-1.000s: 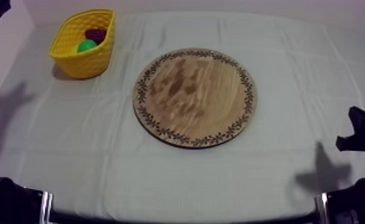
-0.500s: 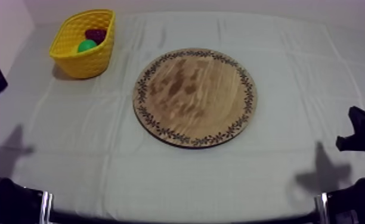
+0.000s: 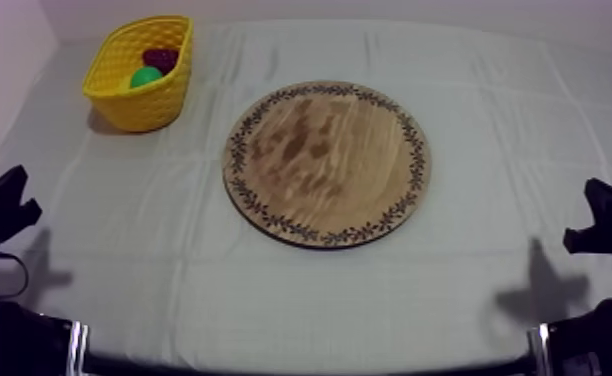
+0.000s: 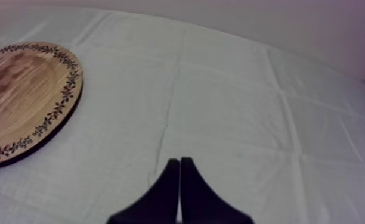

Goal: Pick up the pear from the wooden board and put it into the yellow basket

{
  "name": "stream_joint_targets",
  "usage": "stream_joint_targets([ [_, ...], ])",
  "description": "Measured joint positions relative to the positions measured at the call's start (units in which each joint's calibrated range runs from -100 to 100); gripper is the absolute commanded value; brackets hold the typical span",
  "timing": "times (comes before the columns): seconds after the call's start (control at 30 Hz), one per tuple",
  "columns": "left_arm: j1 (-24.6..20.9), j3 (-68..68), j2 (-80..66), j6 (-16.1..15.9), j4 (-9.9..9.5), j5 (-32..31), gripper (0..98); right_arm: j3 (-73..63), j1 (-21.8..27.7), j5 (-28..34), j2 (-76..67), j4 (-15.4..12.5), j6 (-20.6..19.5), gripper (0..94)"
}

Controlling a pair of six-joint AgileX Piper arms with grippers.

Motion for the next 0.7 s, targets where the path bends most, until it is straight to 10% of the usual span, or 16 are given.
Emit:
stream_joint_targets([
  [0.3, 1.7, 0.5, -4.7, -3.5, 2.87, 5.1, 0.0, 0.0, 0.0, 0.1, 0.0, 0.0, 0.0, 0.5],
  [0.7, 1.9, 1.0, -5.2, 6.1, 3.21, 4.2, 0.0, 0.0, 0.0, 0.1, 0.0, 0.0, 0.0, 0.5],
])
